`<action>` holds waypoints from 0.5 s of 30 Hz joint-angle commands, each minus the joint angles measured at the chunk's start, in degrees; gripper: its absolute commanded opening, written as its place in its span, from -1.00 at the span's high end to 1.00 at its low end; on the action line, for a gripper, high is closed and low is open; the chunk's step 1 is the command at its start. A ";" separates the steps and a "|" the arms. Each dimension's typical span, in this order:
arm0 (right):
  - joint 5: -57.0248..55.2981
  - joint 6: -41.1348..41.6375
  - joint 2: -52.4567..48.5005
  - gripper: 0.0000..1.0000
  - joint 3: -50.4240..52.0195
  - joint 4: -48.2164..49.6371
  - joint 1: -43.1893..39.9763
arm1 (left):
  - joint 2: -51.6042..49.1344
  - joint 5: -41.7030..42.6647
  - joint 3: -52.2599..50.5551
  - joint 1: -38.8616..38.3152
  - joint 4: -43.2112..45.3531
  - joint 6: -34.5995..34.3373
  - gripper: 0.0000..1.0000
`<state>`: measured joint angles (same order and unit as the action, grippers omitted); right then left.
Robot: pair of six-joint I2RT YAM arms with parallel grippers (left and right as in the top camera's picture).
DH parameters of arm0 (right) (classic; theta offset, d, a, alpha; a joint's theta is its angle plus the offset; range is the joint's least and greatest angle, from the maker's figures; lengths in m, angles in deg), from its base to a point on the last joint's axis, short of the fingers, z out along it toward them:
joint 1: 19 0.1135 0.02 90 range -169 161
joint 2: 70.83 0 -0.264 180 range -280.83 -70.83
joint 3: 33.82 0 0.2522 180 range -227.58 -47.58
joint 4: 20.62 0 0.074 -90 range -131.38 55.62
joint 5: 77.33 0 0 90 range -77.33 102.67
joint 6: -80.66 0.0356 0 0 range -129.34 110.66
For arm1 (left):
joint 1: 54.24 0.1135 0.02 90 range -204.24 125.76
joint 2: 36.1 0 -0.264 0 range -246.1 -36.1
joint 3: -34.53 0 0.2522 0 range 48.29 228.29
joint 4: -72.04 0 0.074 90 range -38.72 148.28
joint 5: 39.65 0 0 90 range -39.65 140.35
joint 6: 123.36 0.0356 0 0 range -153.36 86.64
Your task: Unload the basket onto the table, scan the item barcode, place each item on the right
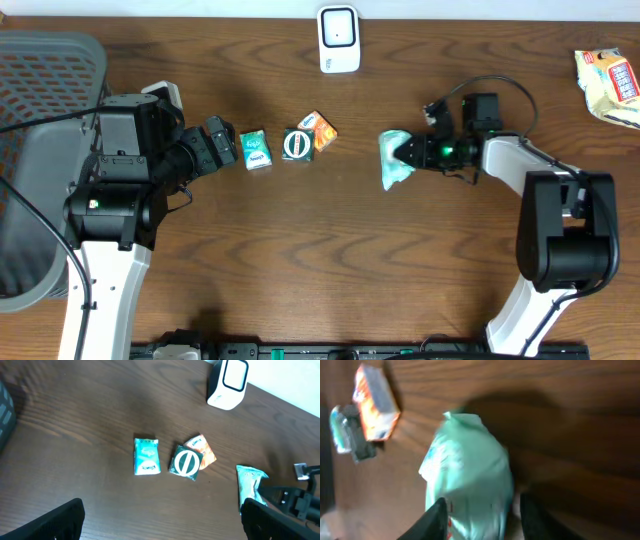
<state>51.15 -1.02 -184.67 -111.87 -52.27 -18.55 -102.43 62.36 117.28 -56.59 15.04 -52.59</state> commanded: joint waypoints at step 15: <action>0.87 -0.17 1.49 -0.37 -3.34 -2.29 -0.98 | 0.04 -0.33 0.87 0.20 -0.02 0.98 -0.96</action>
<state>51.67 -0.83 -183.58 -115.02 -54.67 -20.80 -102.43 62.38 117.28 -56.59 15.04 -52.59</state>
